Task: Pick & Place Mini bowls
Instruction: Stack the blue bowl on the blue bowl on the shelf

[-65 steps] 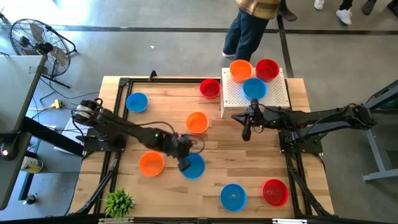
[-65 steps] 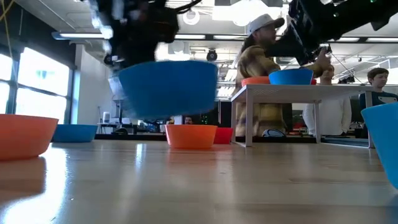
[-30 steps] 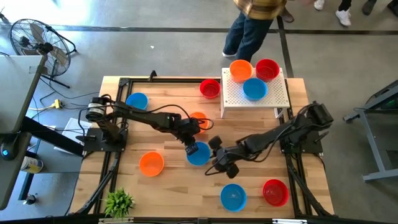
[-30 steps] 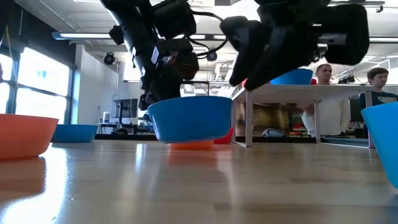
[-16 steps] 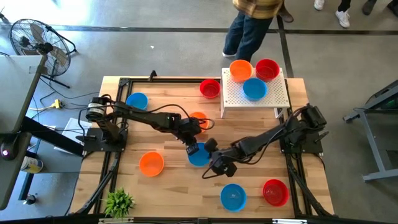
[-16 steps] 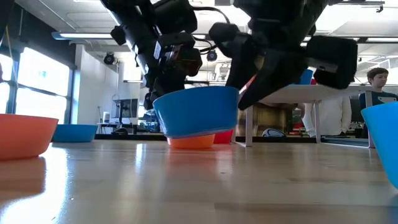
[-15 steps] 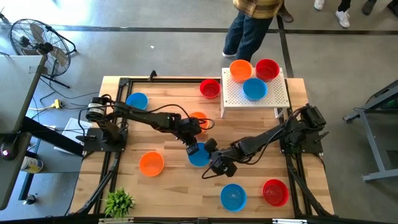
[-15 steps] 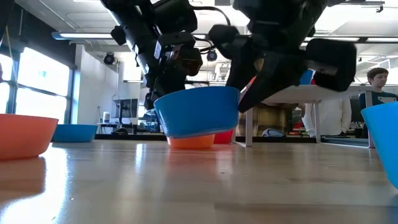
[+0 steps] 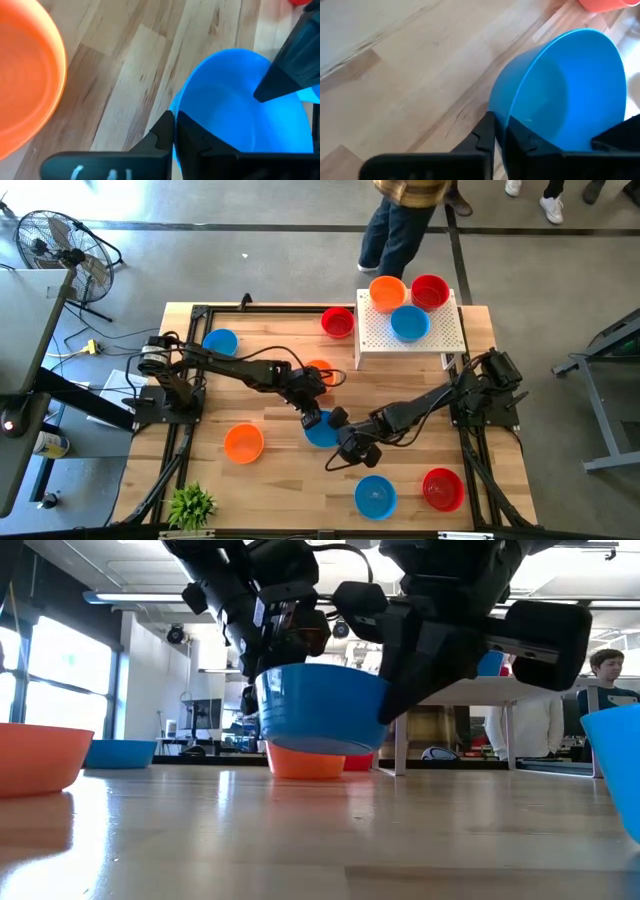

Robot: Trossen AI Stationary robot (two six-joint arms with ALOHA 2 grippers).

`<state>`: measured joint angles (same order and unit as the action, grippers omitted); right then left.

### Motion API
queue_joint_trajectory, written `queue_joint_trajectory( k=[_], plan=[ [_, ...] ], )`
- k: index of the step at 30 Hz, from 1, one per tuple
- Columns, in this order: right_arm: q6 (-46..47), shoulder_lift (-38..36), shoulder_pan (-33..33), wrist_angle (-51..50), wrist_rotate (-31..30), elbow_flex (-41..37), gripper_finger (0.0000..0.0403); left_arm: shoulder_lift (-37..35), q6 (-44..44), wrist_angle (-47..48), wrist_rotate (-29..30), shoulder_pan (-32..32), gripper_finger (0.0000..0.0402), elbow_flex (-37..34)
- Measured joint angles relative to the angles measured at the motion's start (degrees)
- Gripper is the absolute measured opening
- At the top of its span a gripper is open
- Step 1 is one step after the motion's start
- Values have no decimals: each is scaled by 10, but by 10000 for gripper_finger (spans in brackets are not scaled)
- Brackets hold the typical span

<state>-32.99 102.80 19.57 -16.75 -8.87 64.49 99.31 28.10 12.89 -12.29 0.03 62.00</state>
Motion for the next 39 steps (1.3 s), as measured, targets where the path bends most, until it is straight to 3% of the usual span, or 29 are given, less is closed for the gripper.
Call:
queue_joint_trajectory(
  k=[9, 14, 17, 28, 33, 39],
  plan=[
    [31, 0, -1, -4, 4, 0, 2, -33, -56, 18, -2, 0, 123, 0],
    [56, 0, 0, -12, 5, 0, 1, -85, -99, 20, 80, -8, 152, -12],
    [78, 0, 0, -21, 8, 0, 1, -127, -119, -31, 138, -23, 140, -45],
    [182, -59, -14, -103, 30, 11, 1, -244, -126, -346, 226, -54, 31, -264],
    [239, -84, -31, -253, 4, 104, 1, -252, -129, -500, 236, -53, 3, -344],
    [284, -84, -80, -450, -20, 255, 2, -252, -131, -528, 250, -53, 2, -370]
  ],
)
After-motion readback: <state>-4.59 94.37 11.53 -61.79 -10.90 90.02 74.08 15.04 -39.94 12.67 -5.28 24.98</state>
